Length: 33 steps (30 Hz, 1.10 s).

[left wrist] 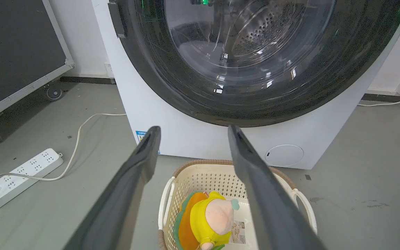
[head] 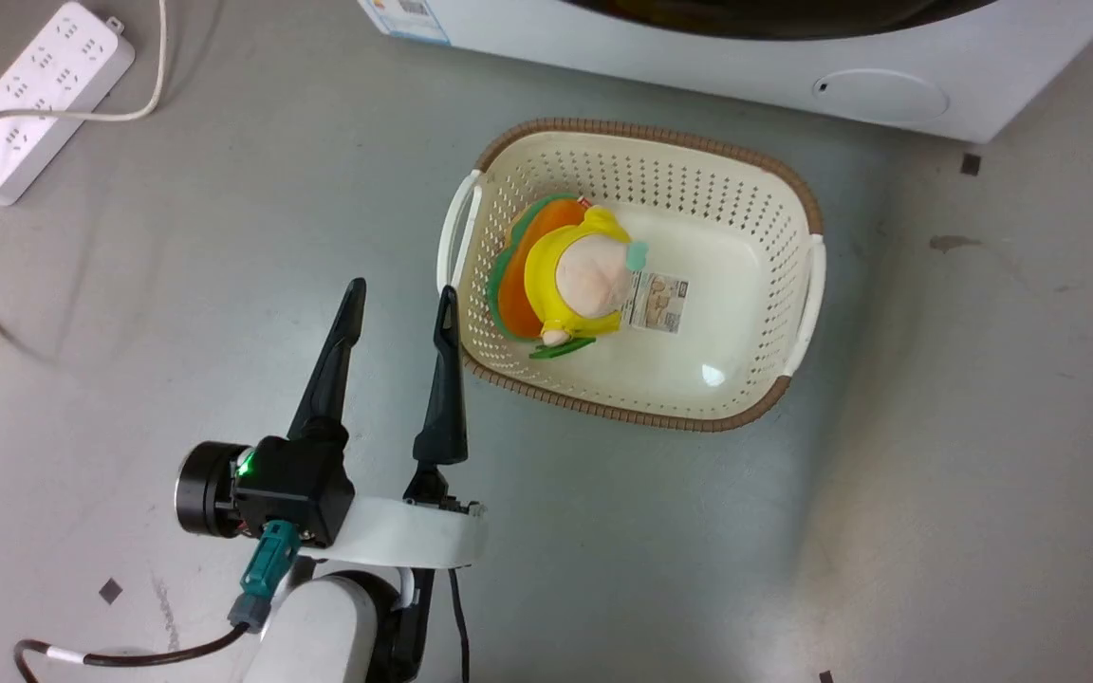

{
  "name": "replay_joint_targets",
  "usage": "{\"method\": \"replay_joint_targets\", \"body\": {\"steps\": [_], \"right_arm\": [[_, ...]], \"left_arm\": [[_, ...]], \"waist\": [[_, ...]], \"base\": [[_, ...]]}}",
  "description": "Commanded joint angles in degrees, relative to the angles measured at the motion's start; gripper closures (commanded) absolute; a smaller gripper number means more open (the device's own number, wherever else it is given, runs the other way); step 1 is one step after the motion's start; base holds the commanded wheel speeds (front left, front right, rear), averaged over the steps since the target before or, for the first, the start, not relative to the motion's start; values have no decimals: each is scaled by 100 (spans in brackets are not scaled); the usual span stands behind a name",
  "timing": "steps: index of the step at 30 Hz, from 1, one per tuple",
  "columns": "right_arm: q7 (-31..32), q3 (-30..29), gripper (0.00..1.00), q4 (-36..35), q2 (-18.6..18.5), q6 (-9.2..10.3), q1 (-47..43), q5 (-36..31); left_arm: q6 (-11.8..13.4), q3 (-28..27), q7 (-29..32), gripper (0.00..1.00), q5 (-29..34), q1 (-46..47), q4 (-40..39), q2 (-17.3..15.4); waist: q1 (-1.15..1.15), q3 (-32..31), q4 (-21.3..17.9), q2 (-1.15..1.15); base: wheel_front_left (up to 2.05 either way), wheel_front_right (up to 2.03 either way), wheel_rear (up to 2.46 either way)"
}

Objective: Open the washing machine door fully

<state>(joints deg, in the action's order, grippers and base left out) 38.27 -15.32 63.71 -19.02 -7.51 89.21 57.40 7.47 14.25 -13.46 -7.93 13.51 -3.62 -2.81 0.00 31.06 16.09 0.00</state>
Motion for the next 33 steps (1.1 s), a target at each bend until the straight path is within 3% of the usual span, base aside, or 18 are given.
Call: {"method": "replay_joint_targets", "body": {"steps": [1, 9, 17, 24, 33], "right_arm": [[134, -27, 100, 206, -44, 2, 274, 140], [863, -76, 100, 843, -135, 2, 685, 459], [1082, -24, 100, 650, 28, 2, -283, 509], [1383, -34, 100, 68, 511, 2, -1541, 769], [2069, 103, 100, -938, 1401, 2, -3284, 1107]], "left_arm": [[38, 41, -64, 0, -41, 115, -36, -6], [136, 170, -153, 0, -136, 225, -23, -7], [112, 111, -153, 0, -139, 50, 53, -7], [-11, 119, -153, 0, -96, -259, 253, -7], [-183, 69, -153, 0, -32, -747, 501, -7]], "waist": [[0, 69, 46, 0], [0, 139, 145, 0], [0, -453, 25, 0], [0, -1163, -113, 0], [0, -1971, -143, 0]], "base": [[0, 0, 0], [0, 0, 0], [0, 0, 0], [0, 0, 0], [0, 0, 0]]}}
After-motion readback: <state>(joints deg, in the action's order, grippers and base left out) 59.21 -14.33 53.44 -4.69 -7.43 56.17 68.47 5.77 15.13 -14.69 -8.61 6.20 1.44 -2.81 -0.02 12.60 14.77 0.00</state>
